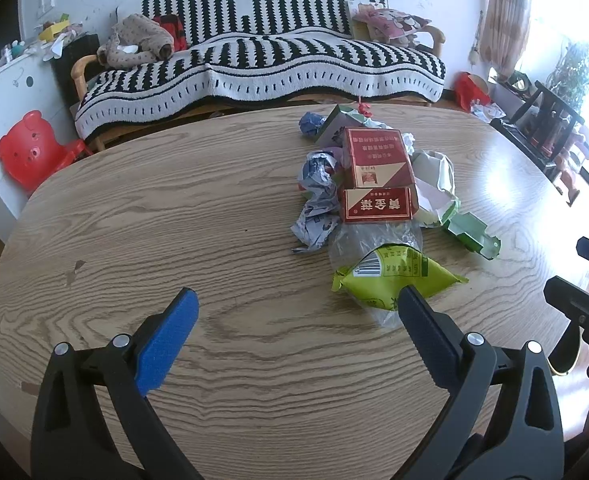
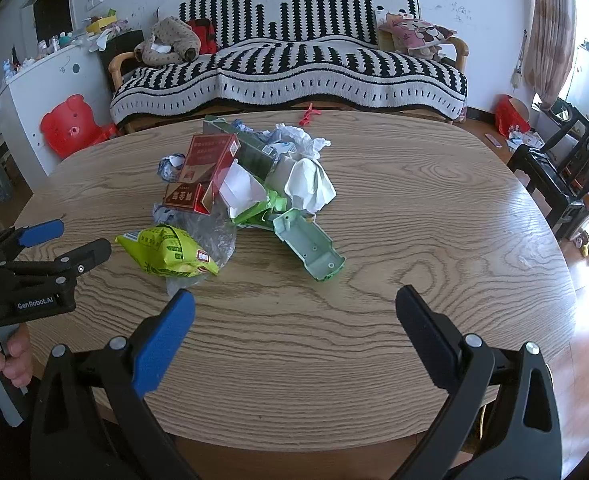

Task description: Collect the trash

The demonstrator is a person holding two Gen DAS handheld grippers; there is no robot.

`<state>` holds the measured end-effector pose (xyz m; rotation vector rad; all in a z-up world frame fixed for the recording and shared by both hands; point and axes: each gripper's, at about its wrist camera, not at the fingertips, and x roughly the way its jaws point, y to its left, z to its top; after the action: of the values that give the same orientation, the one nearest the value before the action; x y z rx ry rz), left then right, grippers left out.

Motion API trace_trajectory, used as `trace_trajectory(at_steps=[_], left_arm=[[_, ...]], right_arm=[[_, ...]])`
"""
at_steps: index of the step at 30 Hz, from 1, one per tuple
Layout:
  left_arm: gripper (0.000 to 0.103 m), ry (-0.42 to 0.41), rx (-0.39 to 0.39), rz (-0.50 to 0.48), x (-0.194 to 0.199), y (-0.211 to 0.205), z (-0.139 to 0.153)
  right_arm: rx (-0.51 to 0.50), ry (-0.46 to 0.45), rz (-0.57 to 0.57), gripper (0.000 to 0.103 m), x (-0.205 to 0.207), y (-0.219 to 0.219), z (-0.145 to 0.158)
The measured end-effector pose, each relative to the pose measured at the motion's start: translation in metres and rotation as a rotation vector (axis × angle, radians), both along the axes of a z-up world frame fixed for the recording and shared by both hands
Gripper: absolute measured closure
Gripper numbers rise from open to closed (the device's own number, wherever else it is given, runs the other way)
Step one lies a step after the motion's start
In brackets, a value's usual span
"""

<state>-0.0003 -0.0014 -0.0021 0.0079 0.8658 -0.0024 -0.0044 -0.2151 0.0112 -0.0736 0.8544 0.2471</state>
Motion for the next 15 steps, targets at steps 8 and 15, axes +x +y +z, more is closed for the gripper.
trace_trajectory(at_steps=[8,15], left_arm=[[0.006,0.003,-0.01,0.004,0.0,0.0,-0.002],[0.006,0.006,-0.028,-0.009,0.014,0.008,0.0]], right_arm=[[-0.001,0.0,0.0,0.006,0.0,0.0,0.0],[0.021,-0.004,0.019,0.006,0.004,-0.003,0.003]])
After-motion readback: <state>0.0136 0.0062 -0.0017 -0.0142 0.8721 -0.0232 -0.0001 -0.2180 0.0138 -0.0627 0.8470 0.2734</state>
